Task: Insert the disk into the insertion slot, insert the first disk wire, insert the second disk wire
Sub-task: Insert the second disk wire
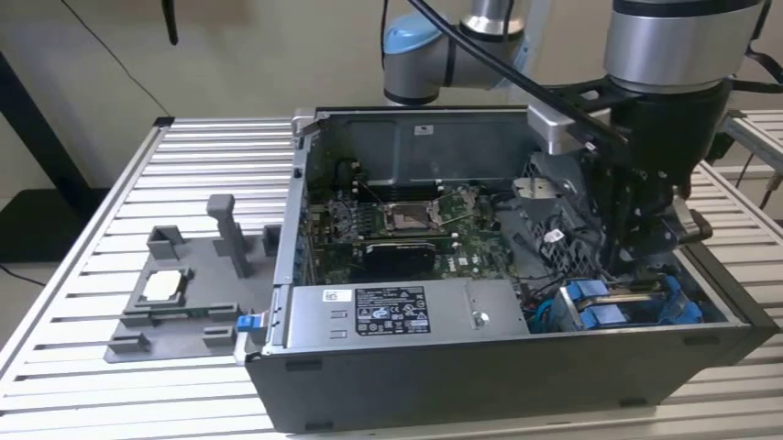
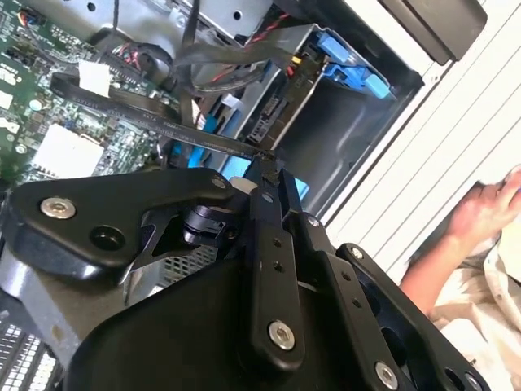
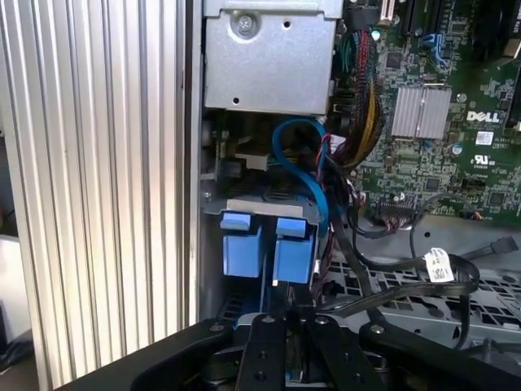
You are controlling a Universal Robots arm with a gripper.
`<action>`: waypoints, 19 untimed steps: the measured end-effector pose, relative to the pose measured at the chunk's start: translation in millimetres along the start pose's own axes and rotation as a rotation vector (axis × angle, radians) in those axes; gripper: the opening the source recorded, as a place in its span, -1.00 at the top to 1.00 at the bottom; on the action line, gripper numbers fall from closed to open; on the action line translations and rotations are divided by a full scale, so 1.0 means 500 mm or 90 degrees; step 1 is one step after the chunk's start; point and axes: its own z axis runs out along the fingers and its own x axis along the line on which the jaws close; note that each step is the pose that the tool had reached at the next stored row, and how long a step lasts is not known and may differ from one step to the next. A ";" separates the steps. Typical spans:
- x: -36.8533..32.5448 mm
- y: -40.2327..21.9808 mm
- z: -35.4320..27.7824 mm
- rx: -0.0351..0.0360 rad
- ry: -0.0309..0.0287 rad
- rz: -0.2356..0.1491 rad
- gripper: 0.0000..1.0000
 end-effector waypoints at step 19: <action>0.035 -0.030 0.023 -0.0067 -0.0851 0.014 0.68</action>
